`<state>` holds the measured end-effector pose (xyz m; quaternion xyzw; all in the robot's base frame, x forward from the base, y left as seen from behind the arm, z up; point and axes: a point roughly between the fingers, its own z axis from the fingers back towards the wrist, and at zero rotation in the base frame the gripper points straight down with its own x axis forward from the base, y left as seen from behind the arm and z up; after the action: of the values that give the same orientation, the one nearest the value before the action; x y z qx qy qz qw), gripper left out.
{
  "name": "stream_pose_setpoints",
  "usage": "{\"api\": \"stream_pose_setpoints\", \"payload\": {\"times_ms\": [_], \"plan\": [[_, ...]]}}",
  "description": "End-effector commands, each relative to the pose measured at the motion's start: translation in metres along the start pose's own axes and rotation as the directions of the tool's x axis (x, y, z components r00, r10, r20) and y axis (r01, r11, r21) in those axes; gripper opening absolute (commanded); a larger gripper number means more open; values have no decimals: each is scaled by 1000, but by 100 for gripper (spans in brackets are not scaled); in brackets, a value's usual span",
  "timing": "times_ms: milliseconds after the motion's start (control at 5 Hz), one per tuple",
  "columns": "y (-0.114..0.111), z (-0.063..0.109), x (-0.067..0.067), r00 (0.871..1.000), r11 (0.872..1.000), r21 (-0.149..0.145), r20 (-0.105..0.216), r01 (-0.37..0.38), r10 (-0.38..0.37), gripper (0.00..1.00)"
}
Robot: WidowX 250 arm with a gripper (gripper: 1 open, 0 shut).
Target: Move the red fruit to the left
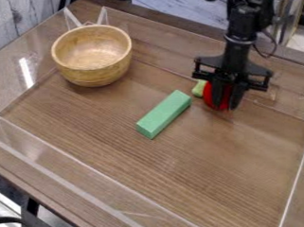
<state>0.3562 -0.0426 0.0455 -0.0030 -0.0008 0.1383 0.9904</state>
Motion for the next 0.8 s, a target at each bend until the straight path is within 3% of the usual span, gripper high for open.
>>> {"api": "stream_pose_setpoints", "payload": {"times_ms": [0, 200, 400, 600], "plan": [[4, 60, 2, 992, 997, -62, 121, 37, -29, 0], [24, 95, -6, 984, 994, -88, 173, 62, -46, 0], [51, 117, -25, 980, 993, -97, 191, 71, -52, 0], [89, 124, -45, 981, 993, -84, 185, 82, -65, 0]]}}
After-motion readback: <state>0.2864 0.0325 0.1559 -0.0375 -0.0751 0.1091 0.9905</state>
